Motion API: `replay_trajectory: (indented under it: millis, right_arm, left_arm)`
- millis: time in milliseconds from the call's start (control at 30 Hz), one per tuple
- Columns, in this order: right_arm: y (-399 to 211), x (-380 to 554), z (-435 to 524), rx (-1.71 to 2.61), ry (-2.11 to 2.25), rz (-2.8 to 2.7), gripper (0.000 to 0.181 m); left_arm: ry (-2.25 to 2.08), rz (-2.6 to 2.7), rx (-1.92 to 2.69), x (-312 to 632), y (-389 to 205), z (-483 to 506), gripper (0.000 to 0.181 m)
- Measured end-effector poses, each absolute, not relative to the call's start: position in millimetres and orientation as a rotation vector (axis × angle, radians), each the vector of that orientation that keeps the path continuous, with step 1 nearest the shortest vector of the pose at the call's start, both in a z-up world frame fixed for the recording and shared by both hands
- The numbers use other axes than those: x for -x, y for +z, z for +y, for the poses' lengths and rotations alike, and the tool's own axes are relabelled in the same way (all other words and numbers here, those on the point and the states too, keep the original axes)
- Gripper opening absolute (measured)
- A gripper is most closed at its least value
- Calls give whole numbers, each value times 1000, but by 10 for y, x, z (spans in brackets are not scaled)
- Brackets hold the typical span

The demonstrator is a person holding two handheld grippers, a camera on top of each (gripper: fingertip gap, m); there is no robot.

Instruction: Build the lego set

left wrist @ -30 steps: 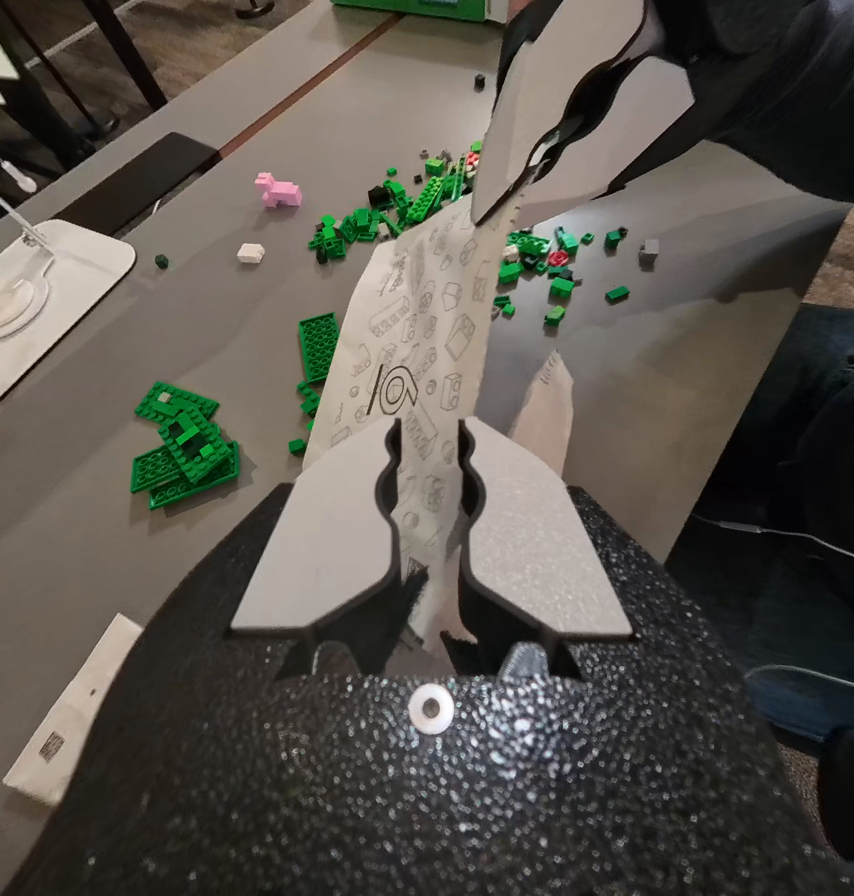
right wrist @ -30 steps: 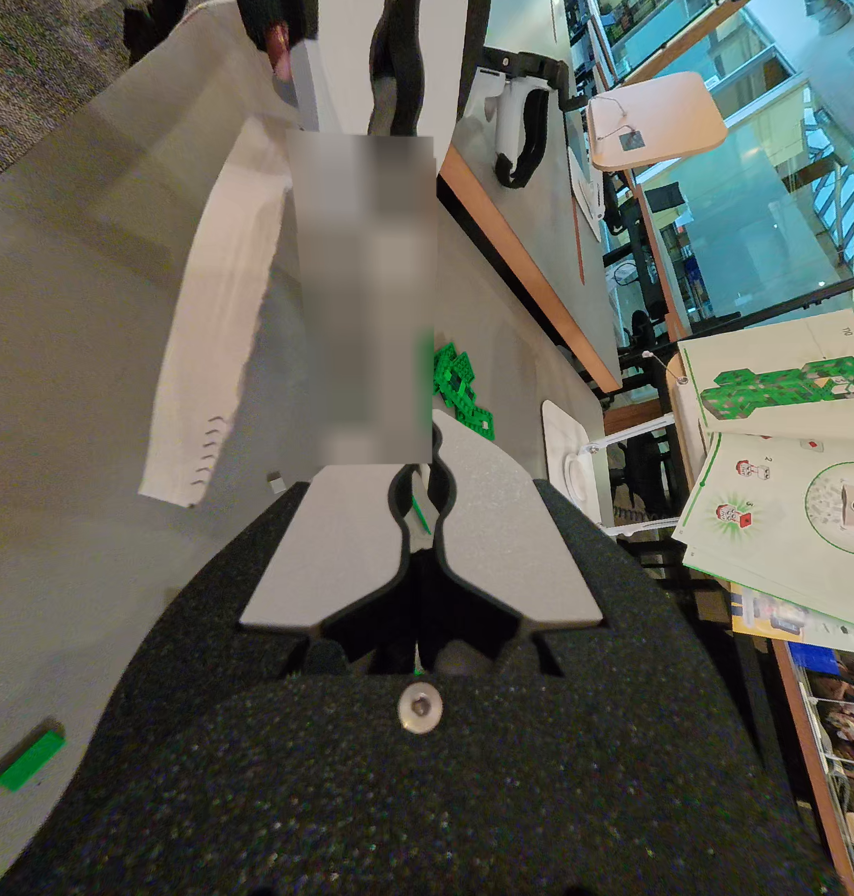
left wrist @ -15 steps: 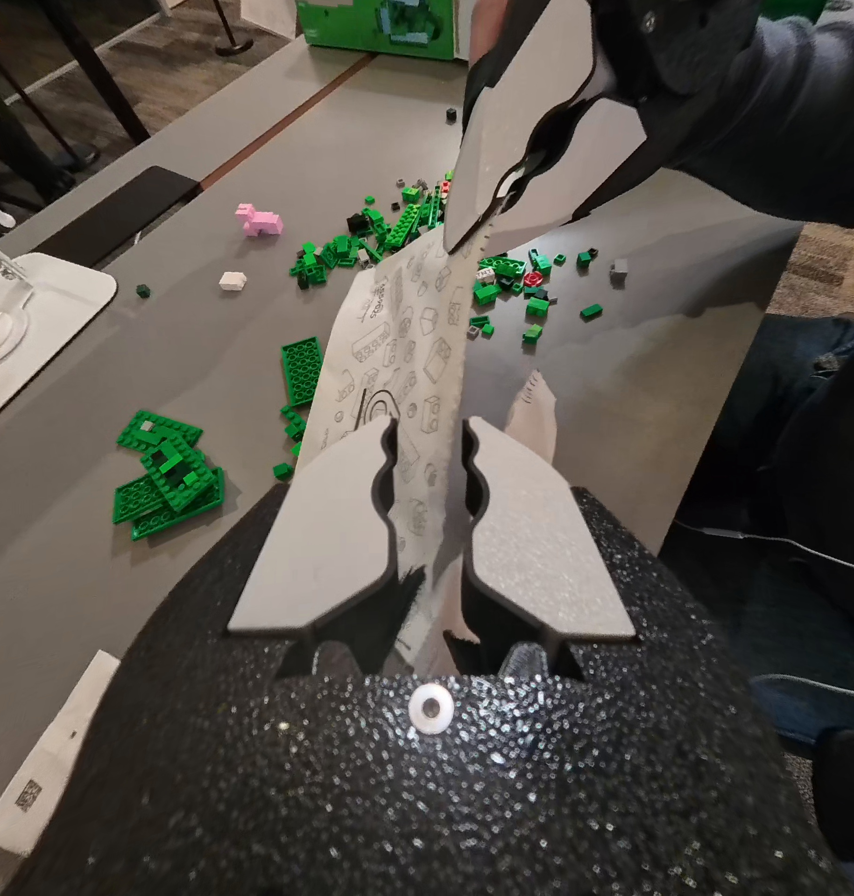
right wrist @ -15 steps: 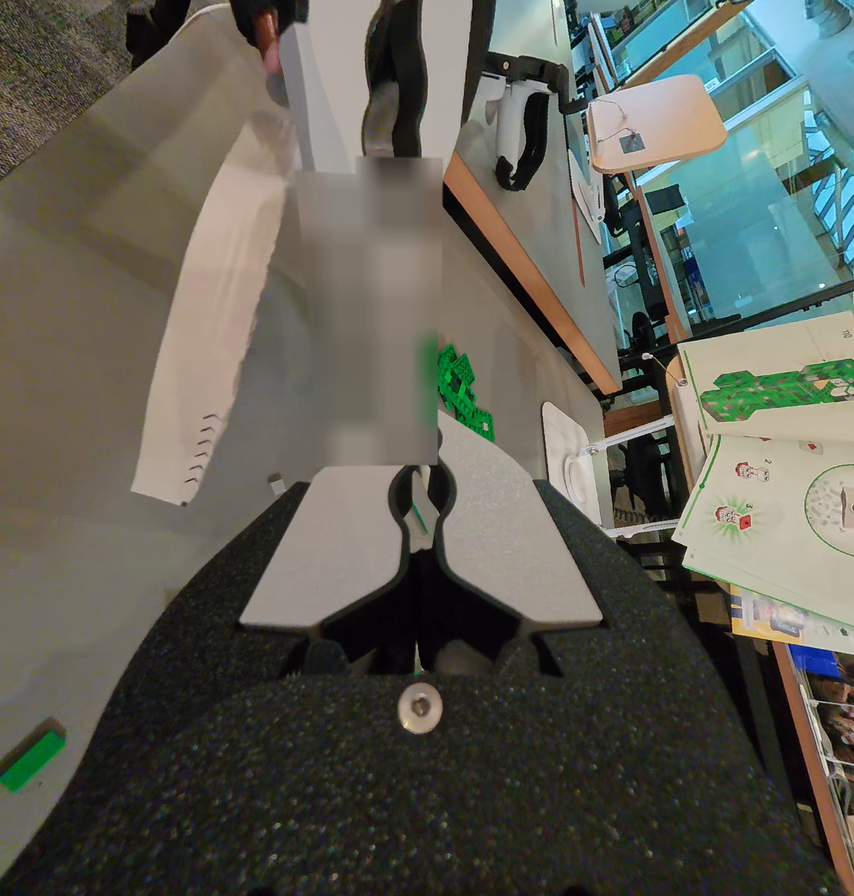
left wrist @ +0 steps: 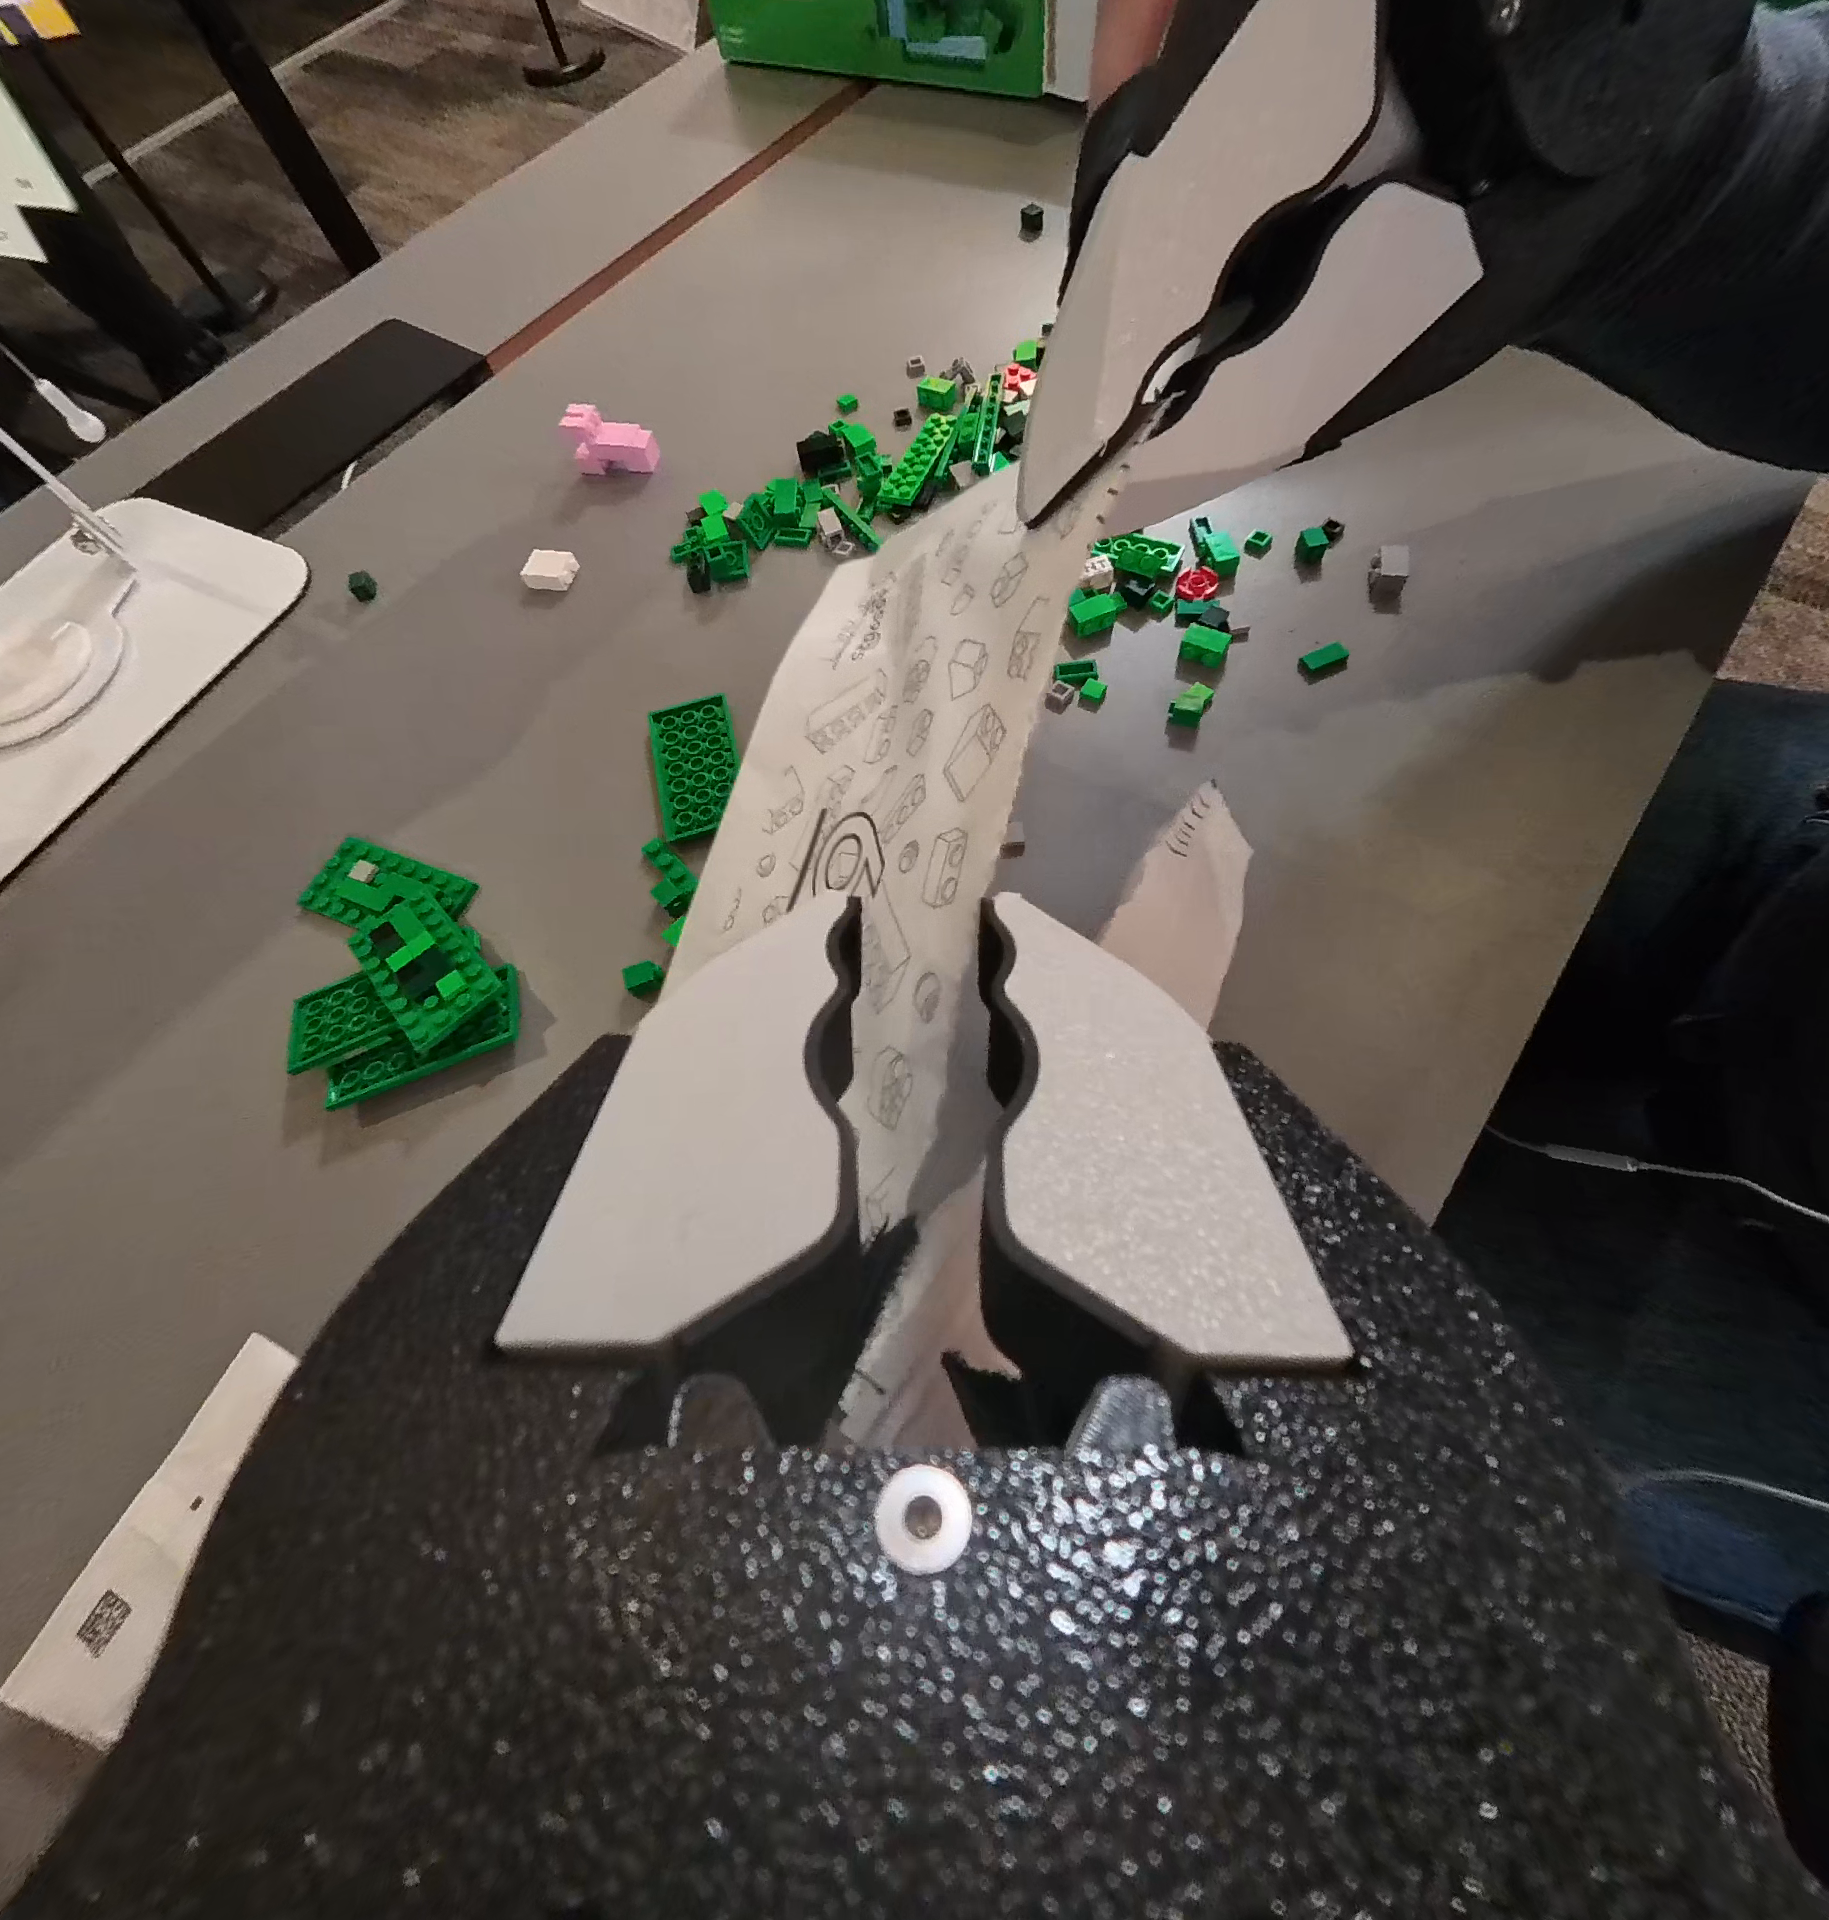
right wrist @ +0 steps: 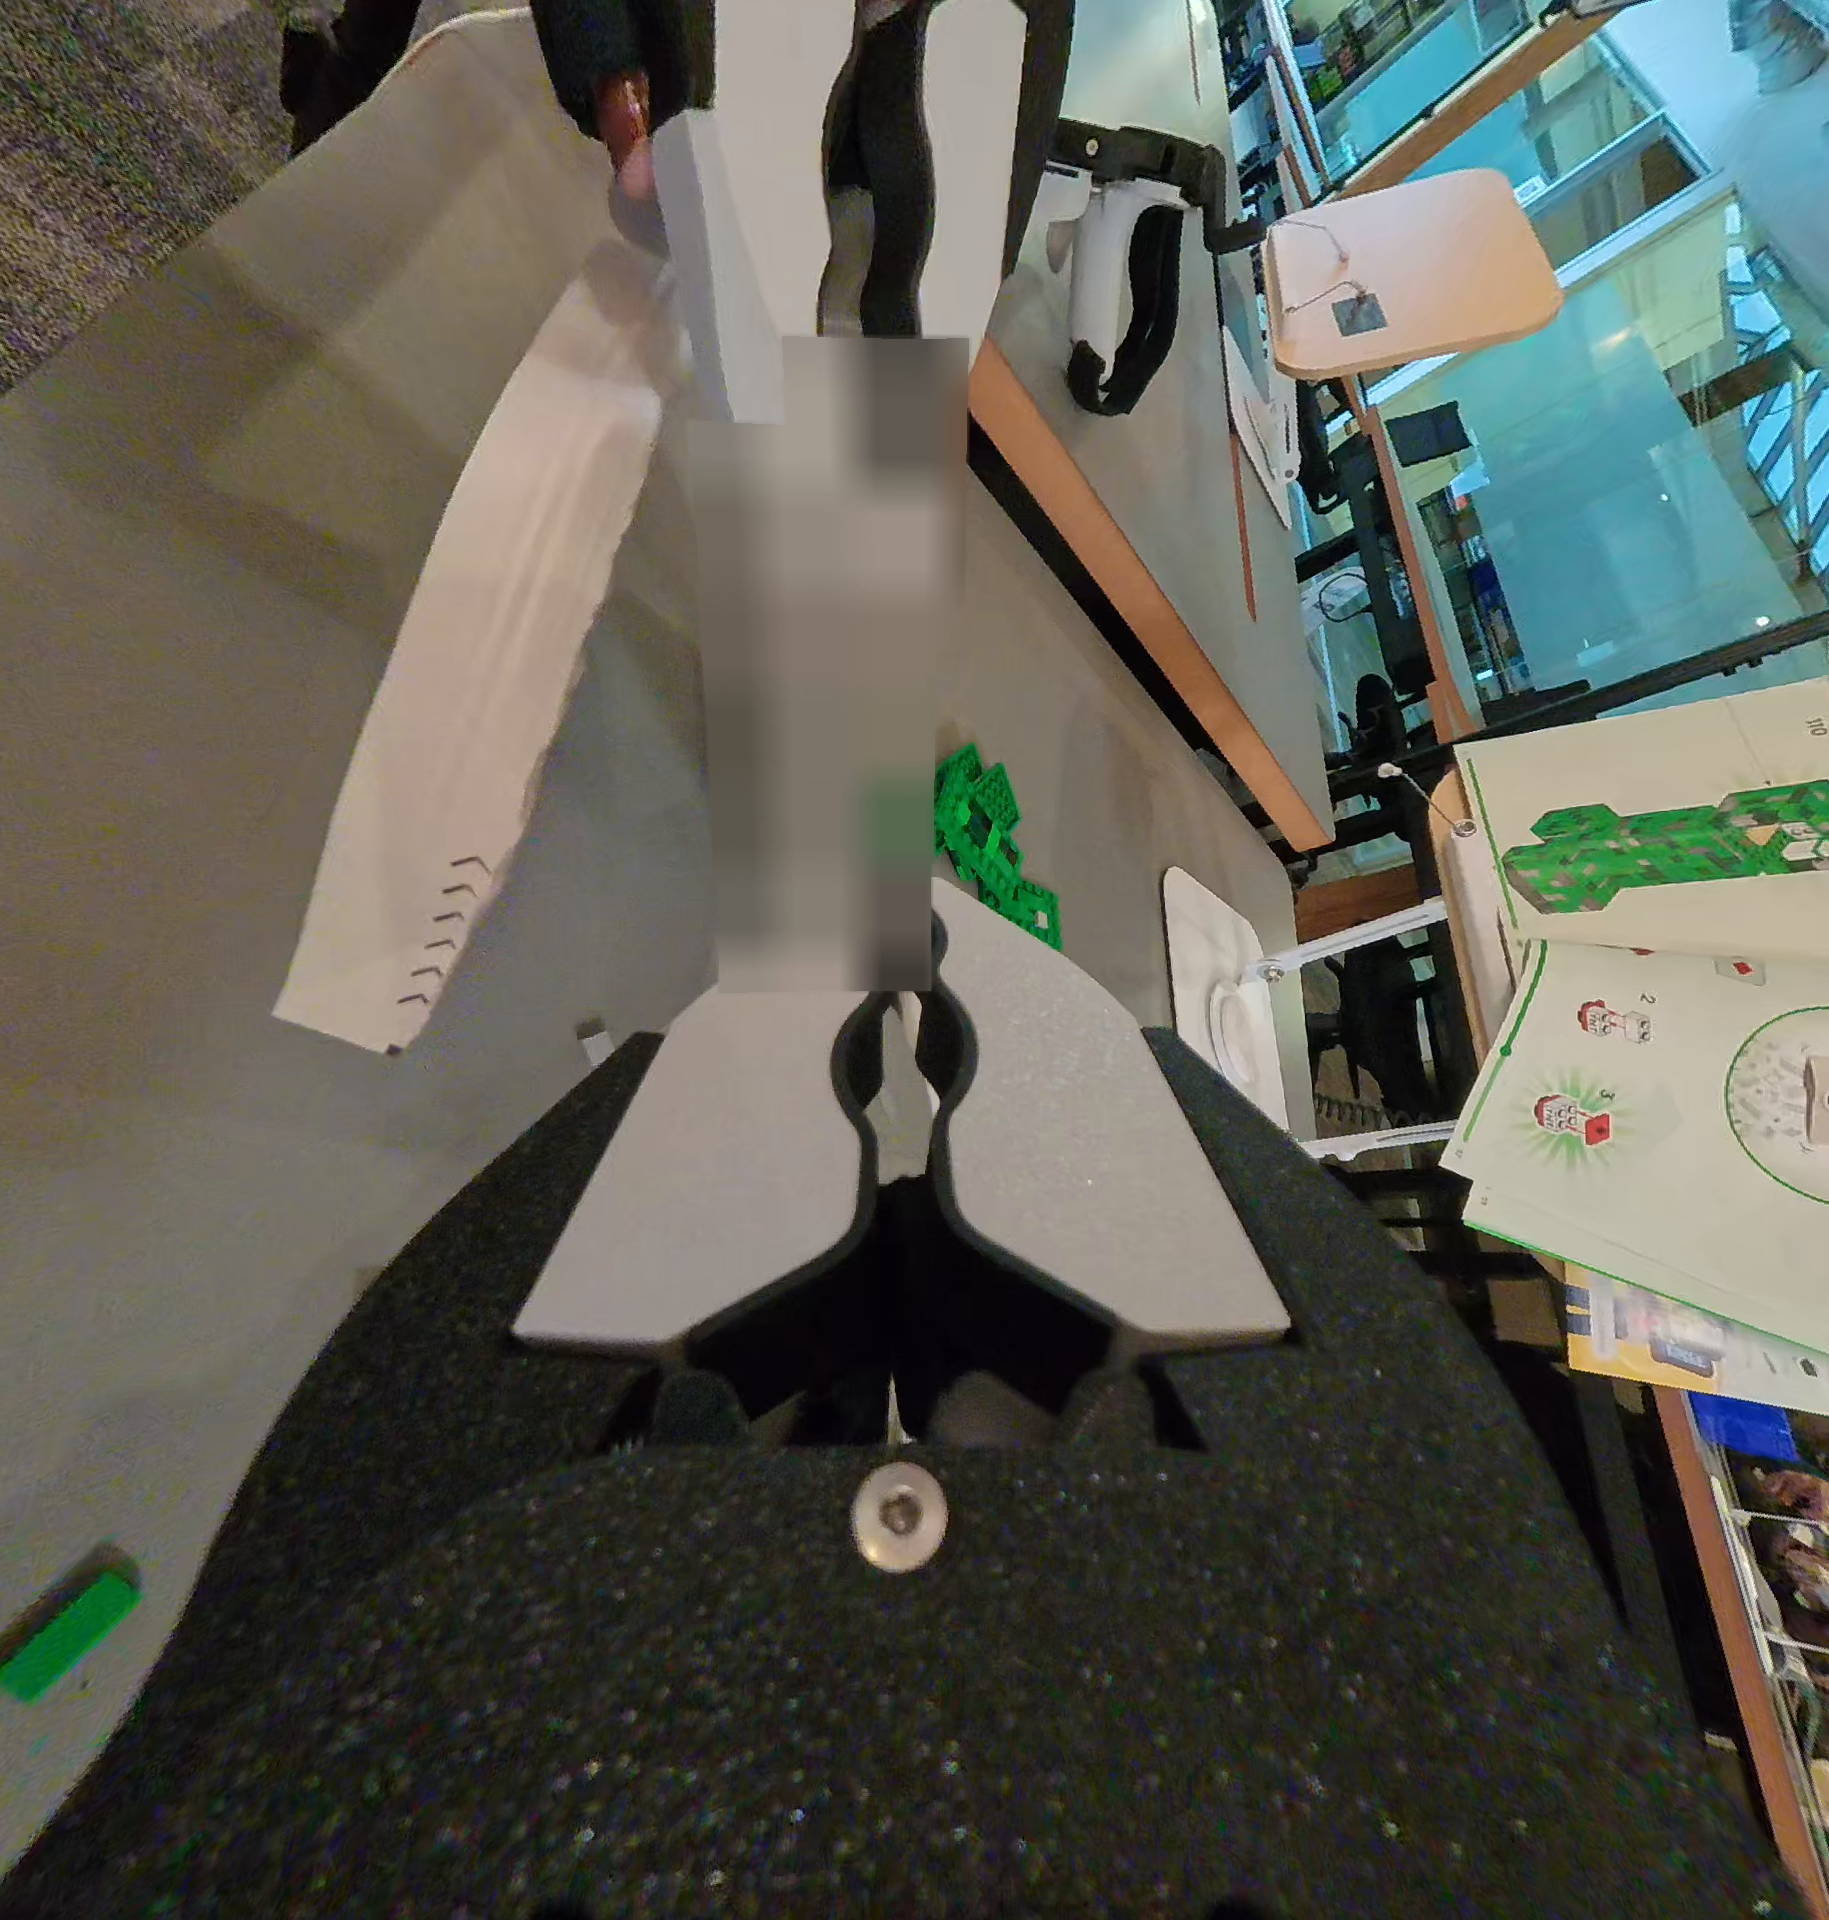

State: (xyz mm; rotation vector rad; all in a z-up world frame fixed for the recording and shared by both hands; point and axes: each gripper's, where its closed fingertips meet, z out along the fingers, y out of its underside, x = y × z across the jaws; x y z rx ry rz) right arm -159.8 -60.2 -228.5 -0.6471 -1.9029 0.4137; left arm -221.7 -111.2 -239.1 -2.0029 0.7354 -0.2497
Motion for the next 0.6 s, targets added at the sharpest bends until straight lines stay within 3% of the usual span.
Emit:
replay_trajectory:
  millis: [600]
  right_arm:
    - [-2285,1615,-629,641,412,-1911,1]
  left_arm:
    - [-252,725,1991,2216,-2366,-1103,22]
